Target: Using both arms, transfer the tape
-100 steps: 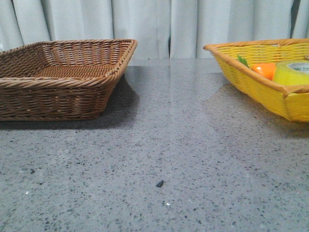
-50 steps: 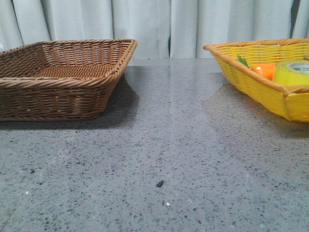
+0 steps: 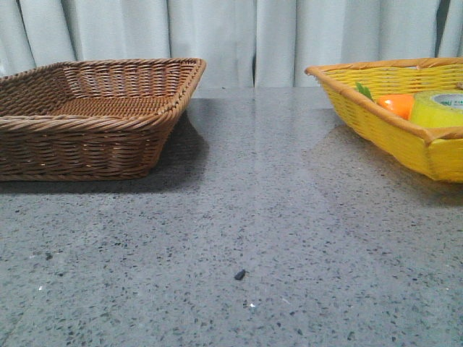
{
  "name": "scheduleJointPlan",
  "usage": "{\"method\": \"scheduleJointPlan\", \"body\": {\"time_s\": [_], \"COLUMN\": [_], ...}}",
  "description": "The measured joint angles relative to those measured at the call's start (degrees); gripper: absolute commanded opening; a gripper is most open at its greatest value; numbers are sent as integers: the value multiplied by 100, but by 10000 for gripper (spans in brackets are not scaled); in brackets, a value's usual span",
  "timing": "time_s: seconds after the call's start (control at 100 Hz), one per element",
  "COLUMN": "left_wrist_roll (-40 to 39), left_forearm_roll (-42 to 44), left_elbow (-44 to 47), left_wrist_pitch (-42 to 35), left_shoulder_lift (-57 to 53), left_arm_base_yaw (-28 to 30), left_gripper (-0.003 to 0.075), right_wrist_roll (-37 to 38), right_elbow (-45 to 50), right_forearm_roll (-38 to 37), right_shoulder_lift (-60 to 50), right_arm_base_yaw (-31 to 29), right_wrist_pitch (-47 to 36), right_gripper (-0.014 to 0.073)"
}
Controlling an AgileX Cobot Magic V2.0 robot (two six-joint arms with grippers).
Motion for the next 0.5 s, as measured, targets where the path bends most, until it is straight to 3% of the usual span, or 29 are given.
{"method": "scheduleJointPlan", "body": {"time_s": [0.22, 0.5], "left_wrist_roll": [0, 0], "left_forearm_roll": [0, 0], "left_elbow": [0, -4], "left_wrist_pitch": [-11, -11], "left_shoulder_lift": [10, 10], "left_arm_base_yaw": [-9, -9], "left_gripper": [-21, -21], "right_wrist_roll": [0, 0], "right_elbow": [-792, -1001], "right_forearm_roll": [13, 13], "right_shoulder_lift": [1410, 2316], "right_arm_base_yaw": [164, 164], "right_wrist_pitch": [416, 611], "right_gripper": [351, 349]}}
